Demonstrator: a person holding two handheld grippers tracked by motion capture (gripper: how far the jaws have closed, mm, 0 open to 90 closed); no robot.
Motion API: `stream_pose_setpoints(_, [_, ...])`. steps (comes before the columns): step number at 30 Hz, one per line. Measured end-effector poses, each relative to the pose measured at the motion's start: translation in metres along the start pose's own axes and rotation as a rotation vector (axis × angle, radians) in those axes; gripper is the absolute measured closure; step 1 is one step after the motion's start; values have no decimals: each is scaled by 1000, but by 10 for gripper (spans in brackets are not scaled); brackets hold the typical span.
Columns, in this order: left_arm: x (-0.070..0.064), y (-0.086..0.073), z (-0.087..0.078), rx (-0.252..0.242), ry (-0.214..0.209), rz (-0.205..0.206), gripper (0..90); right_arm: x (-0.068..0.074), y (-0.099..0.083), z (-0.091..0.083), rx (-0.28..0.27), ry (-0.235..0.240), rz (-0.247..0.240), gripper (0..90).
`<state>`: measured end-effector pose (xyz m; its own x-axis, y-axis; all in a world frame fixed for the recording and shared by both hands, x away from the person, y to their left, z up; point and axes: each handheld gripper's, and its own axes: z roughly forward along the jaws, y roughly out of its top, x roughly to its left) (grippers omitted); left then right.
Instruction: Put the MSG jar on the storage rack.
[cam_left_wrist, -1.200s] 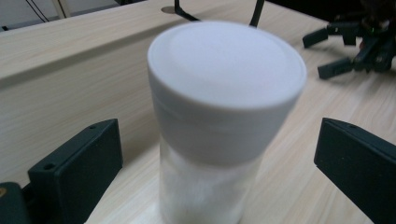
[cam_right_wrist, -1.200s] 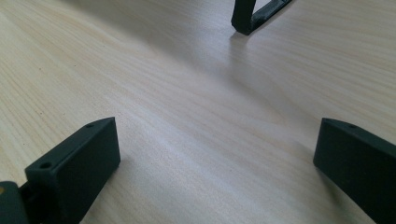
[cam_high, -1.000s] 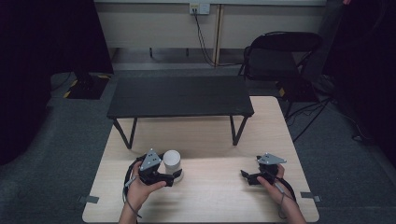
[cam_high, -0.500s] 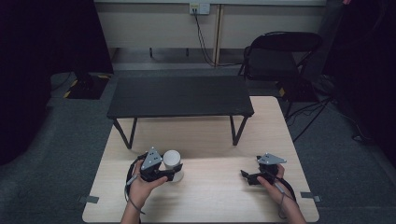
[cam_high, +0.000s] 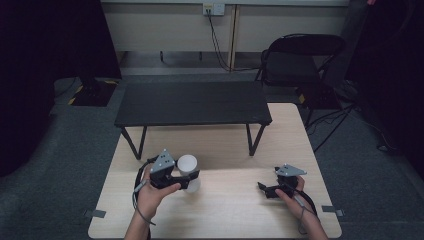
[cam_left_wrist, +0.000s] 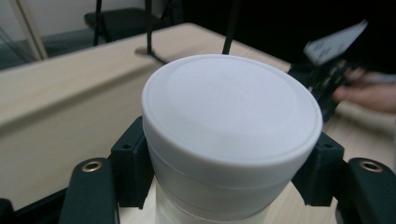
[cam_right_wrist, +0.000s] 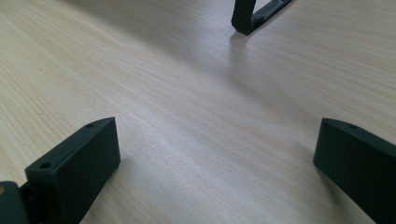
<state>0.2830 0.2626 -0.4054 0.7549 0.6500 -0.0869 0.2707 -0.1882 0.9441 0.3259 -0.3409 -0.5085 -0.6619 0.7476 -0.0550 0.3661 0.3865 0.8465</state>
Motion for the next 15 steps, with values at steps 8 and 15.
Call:
stream_pose_setpoints(8, [-1,104,-8,-37,-47,75,336,0,0,0,0,0,0,0])
stream_pose_setpoints(15, [4,160,-5,-59,-11,102,336,0,0,0,-1,0,1,0])
